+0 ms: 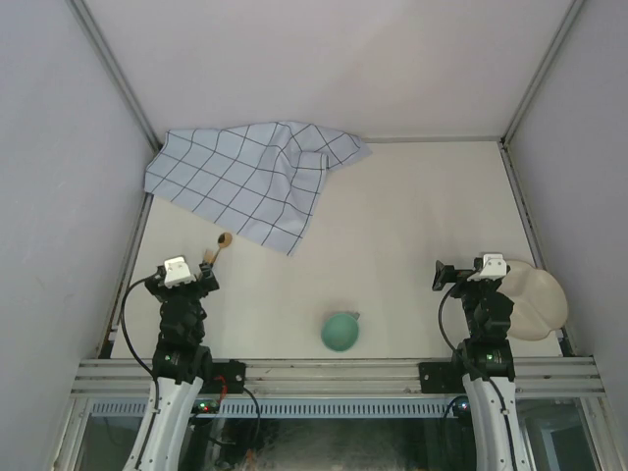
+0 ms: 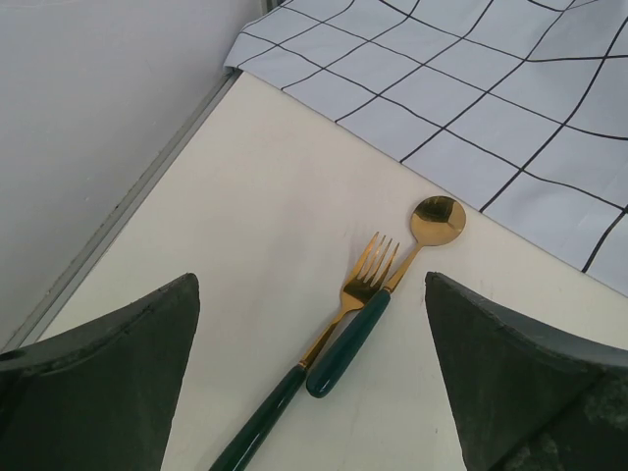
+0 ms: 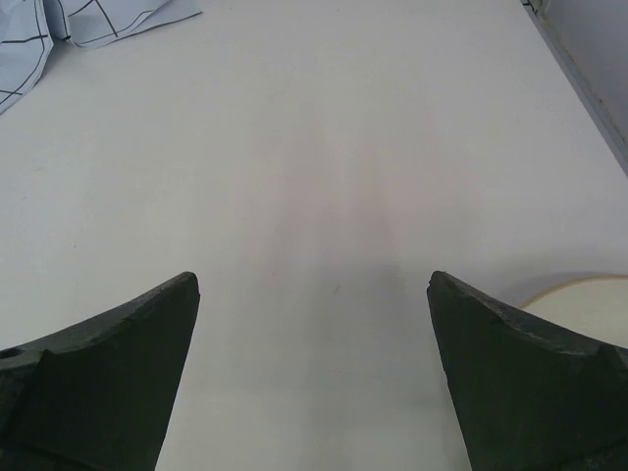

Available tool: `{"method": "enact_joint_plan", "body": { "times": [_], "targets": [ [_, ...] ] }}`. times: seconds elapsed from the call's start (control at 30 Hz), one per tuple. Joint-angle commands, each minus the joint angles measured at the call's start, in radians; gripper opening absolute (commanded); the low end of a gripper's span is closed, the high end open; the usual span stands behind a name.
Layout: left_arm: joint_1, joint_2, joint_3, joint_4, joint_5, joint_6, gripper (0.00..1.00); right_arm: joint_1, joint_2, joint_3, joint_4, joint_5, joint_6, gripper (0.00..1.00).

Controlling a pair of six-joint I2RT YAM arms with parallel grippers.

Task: Set the dinner table for one person
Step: Pick up the napkin from the corner of the board.

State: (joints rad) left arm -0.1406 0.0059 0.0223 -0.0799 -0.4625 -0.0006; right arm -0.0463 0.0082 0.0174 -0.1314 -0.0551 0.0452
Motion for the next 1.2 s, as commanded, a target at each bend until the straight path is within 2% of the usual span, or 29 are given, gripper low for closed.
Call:
{"method": "enact_joint_plan", "body": {
  "times": [0.0, 0.53, 0.63, 0.73, 0.83, 0.93, 1.0, 1.07, 1.17],
  "targets": [
    [0.017, -0.149, -0.101, 0.018, 0.030, -0.018, 1.00, -0.005, -0.002, -0.042, -0.001, -0.005, 0.001, 1.00],
    [0.062, -0.150, -0.099, 0.021, 0.109, -0.015, 1.00, -0.005, 0.000, -0.042, 0.001, -0.005, 0.001, 1.00],
    [0.063, -0.085, 0.011, -0.033, 0.144, -0.004, 1.00, -0.007, 0.014, 0.007, -0.029, 0.005, 0.002, 1.00],
    [0.063, 0.077, 0.247, -0.105, 0.261, 0.056, 1.00, -0.027, 0.089, 0.218, -0.119, 0.080, 0.009, 1.00],
    [0.063, 0.261, 0.599, -0.211, 0.208, 0.000, 1.00, -0.036, 0.239, 0.510, -0.136, 0.139, -0.060, 1.00],
    [0.062, 0.465, 0.910, -0.363, 0.122, -0.044, 1.00, -0.039, 0.447, 0.883, -0.341, 0.166, -0.090, 1.00],
    [0.062, 0.584, 1.065, -0.462, 0.048, -0.018, 1.00, -0.042, 0.588, 1.112, -0.484, 0.075, -0.125, 1.00],
    [0.063, 0.656, 1.123, -0.485, -0.071, -0.062, 1.00, -0.045, 0.697, 1.262, -0.577, -0.120, -0.178, 1.00],
    [0.065, 0.664, 0.995, -0.352, -0.064, 0.003, 1.00, -0.046, 0.756, 1.318, -0.602, -0.437, -0.232, 1.00]
  ]
}}
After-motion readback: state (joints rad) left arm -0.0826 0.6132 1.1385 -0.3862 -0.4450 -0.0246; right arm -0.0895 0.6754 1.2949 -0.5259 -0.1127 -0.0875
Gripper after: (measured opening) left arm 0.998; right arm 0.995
